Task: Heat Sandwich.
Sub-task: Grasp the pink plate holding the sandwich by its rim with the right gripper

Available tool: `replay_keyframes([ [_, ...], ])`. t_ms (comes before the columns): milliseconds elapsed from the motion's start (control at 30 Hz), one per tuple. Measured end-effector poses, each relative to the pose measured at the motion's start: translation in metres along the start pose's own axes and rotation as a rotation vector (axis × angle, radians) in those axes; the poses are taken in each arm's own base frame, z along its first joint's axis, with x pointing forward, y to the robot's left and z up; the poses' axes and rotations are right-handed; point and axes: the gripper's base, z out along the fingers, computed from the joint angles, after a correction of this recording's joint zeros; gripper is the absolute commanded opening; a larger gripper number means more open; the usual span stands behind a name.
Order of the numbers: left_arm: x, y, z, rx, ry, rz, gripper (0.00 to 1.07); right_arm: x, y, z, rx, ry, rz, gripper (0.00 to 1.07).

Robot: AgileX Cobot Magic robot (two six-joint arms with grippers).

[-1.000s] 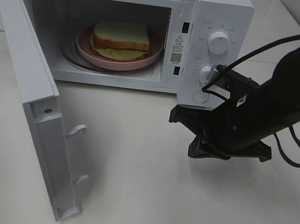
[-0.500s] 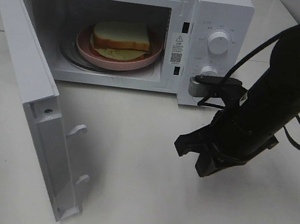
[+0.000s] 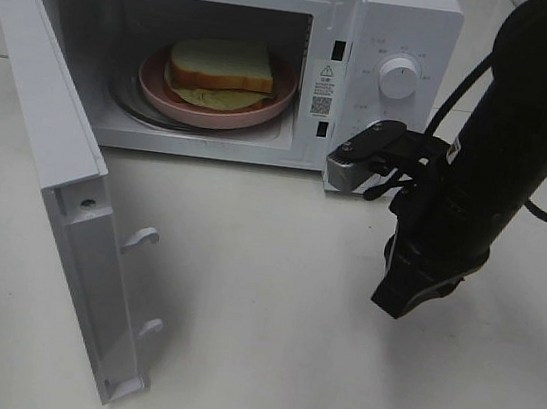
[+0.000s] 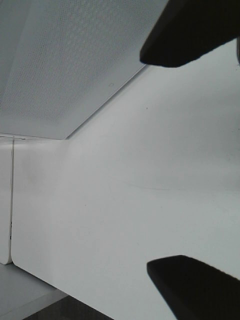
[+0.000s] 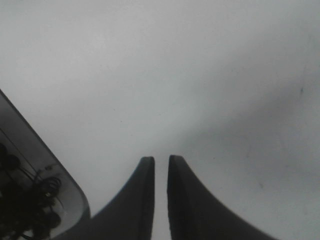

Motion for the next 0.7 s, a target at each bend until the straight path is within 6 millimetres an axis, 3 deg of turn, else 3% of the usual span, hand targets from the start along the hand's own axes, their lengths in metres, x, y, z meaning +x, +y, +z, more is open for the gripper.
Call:
replay_keyframes([
  [100, 0.0, 0.0, 0.0, 0.0, 0.0, 0.0, 0.98, -0.006, -0.002, -0.007, 0.019, -0.019, -0.207, 0.15],
  [200, 0.0, 0.0, 0.0, 0.0, 0.0, 0.0, 0.98, -0.007, -0.003, -0.009, 0.028, -0.024, -0.307, 0.15],
  [267, 0.0, 0.0, 0.0, 0.0, 0.0, 0.0, 0.98, -0.009, -0.005, -0.012, 0.045, -0.021, -0.484, 0.18],
  [333, 0.0, 0.0, 0.0, 0.0, 0.0, 0.0, 0.98, -0.009, -0.005, -0.012, 0.049, -0.017, -0.529, 0.19],
  [367, 0.0, 0.0, 0.0, 0.0, 0.0, 0.0, 0.98, -0.008, -0.007, -0.012, 0.063, -0.002, -0.627, 0.24],
  [533, 0.0, 0.0, 0.0, 0.0, 0.0, 0.0, 0.98, -0.009, -0.012, -0.012, 0.119, 0.015, -0.716, 0.41],
  [567, 0.0, 0.0, 0.0, 0.0, 0.0, 0.0, 0.98, -0.009, -0.013, -0.012, 0.132, 0.013, -0.721, 0.52],
  [633, 0.0, 0.0, 0.0, 0.0, 0.0, 0.0, 0.98, -0.01, -0.015, -0.013, 0.155, 0.009, -0.721, 0.65],
  [667, 0.0, 0.0, 0.0, 0.0, 0.0, 0.0, 0.98, -0.01, -0.015, -0.013, 0.155, 0.009, -0.721, 0.65],
  [700, 0.0, 0.0, 0.0, 0.0, 0.0, 0.0, 0.98, -0.012, -0.016, -0.013, 0.174, -0.003, -0.691, 0.77],
])
